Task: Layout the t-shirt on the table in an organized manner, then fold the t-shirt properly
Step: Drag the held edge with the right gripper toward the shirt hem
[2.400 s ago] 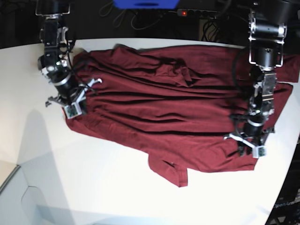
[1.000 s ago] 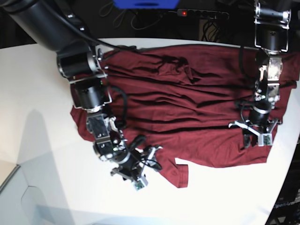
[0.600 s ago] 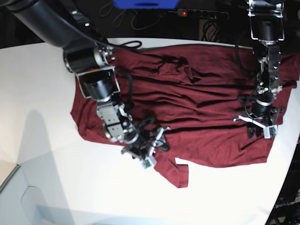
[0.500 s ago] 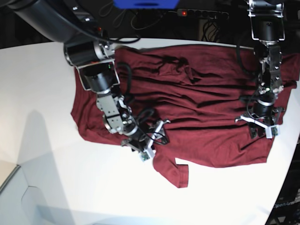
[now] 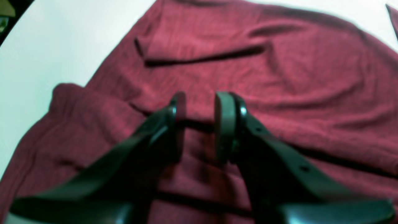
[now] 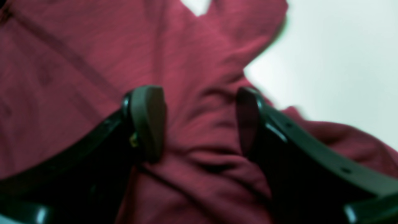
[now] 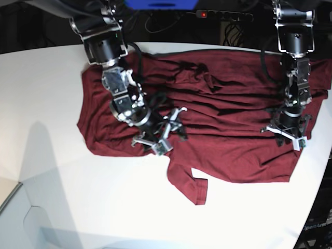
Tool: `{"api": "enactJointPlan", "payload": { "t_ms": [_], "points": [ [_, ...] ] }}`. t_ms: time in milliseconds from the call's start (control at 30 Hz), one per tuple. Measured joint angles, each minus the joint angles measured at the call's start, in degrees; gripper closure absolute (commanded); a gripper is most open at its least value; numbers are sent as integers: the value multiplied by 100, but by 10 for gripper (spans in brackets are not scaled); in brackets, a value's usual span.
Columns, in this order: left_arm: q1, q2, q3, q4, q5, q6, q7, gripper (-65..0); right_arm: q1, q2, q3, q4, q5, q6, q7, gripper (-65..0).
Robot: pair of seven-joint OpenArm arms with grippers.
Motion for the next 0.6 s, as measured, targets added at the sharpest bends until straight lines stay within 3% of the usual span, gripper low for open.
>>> {"api": "enactJointPlan", "payload": {
  "t_ms": [100, 300, 600],
  "points": [
    [-33, 15, 0, 0, -2, -4, -7, -161, -238, 179, -494, 723, 15, 31, 22, -365],
    [-48, 4, 2, -297, 2, -15, -13, -161, 107, 199, -557, 820, 37, 63, -11, -365],
    [164, 0, -2, -433, -4, -37, -267, -160, 1897, -118, -170, -1823, 42, 59, -39, -365]
  ]
}}
